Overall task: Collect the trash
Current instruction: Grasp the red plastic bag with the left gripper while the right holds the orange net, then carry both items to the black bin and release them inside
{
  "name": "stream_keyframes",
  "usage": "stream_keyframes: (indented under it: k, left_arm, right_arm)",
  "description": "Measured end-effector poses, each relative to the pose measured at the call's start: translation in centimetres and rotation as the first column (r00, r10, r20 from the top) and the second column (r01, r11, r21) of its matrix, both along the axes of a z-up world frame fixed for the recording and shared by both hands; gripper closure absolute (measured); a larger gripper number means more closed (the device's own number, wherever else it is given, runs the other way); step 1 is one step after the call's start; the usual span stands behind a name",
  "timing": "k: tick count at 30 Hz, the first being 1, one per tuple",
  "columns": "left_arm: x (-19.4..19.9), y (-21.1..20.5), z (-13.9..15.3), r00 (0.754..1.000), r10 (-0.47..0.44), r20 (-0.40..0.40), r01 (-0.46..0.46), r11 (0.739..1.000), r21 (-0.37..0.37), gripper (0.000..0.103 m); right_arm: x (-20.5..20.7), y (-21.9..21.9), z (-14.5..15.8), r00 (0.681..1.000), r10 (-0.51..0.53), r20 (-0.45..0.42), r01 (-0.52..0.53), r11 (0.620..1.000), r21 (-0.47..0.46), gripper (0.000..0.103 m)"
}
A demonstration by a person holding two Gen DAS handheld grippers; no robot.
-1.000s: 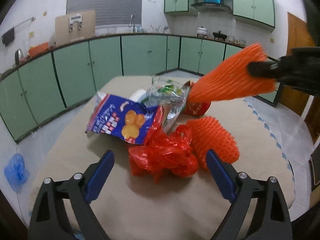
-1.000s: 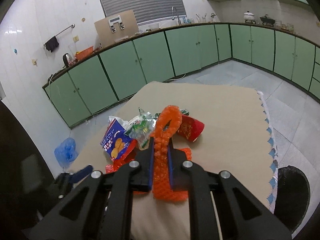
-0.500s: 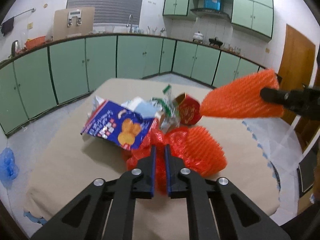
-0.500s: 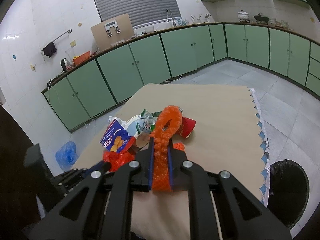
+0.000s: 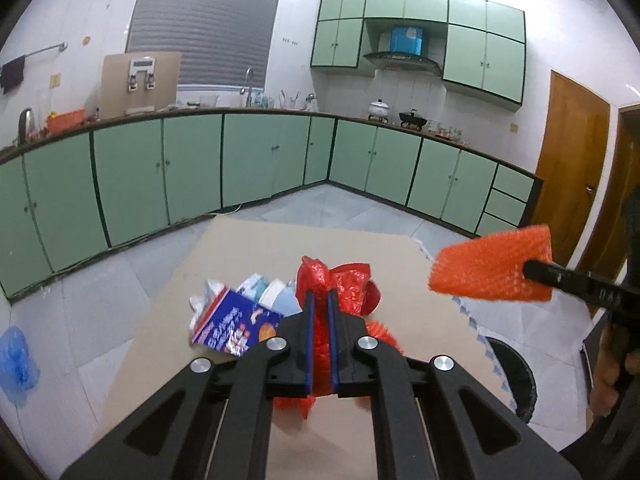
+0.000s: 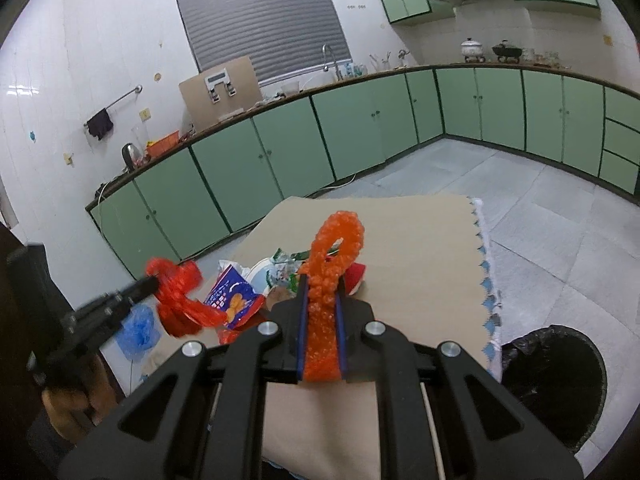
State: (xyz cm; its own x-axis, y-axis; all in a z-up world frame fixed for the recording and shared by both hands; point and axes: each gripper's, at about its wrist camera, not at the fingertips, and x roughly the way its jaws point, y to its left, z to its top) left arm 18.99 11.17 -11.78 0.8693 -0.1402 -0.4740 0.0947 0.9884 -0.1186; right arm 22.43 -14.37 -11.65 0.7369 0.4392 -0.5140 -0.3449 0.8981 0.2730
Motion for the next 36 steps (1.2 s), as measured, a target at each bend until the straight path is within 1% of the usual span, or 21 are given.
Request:
stream_keyframes:
  k: [3,7,12,15,18,23,26,28,29,31,34,35,36]
  left_arm:
    - [0.0,-1.3,1.2,1.0,-0.021,0.015,0.02,0.999,0.025,0.097]
    - [0.4,-4.2,1.8,0.997,-0.072,0.014,0.072,0.997,0.043,0.097]
    - [1.4,-9.6,1.8,0.983,-0.181,0.005,0.181,0.983,0.033,0.097]
    - [2.3,-14.0,1.5,0.963,-0.269,0.002,0.269,0.963,0.026,0.097]
    - [3.3,-17.9,0.9,0.941,-0.339,-0.011,0.34,0.94,0.014,0.097]
    - [4.7,-23.1,-0.6,0.905,-0.425,-0.031,0.425,0.905,-0.004,0.097]
    - [5.9,-26.6,-2.1,0.882,-0.468,-0.056,0.468,0.884,-0.005,0.097]
    - [6.5,-28.9,-3.2,0.867,-0.493,-0.073,0.494,0.869,-0.005,0.097]
    - [6.9,-30.0,-3.8,0.859,-0.505,-0.08,0.506,0.862,-0.004,0.097]
    - [7.7,-32.0,-5.1,0.848,-0.521,-0.098,0.523,0.852,-0.006,0.097]
    - [9.7,-35.1,-7.6,0.831,-0.536,-0.148,0.541,0.841,-0.014,0.097]
    - [10.4,-36.4,-8.9,0.823,-0.54,-0.176,0.546,0.837,-0.012,0.097]
    - [11.0,-37.4,-9.8,0.82,-0.538,-0.196,0.547,0.837,-0.008,0.097]
  right_arm:
    - [-0.7,-1.5,0.1,1.0,-0.021,0.0,0.021,1.0,0.007,0.093]
    - [-1.9,-4.1,0.2,0.998,-0.065,0.004,0.065,0.998,-0.005,0.093]
    - [-3.5,-8.3,-0.5,0.99,-0.141,-0.005,0.141,0.99,-0.023,0.093]
    - [-4.5,-11.2,-1.0,0.979,-0.202,-0.013,0.201,0.979,-0.042,0.093]
    - [-5.8,-14.3,-1.8,0.962,-0.271,-0.021,0.27,0.961,-0.057,0.093]
    - [-7.2,-19.2,-3.6,0.924,-0.379,-0.046,0.374,0.923,-0.086,0.093]
    - [-7.6,-22.1,-5.6,0.894,-0.441,-0.077,0.432,0.895,-0.109,0.093]
    - [-7.6,-24.3,-7.7,0.873,-0.476,-0.109,0.462,0.877,-0.129,0.093]
    - [-7.2,-25.0,-8.4,0.866,-0.486,-0.122,0.47,0.872,-0.138,0.093]
    - [-6.8,-26.6,-10.8,0.85,-0.504,-0.153,0.483,0.862,-0.155,0.093]
    - [-5.8,-28.5,-14.2,0.826,-0.523,-0.212,0.495,0.851,-0.176,0.093]
    - [-5.2,-29.4,-15.9,0.817,-0.525,-0.24,0.495,0.851,-0.177,0.093]
    - [-4.6,-29.7,-16.8,0.812,-0.527,-0.252,0.495,0.85,-0.18,0.093]
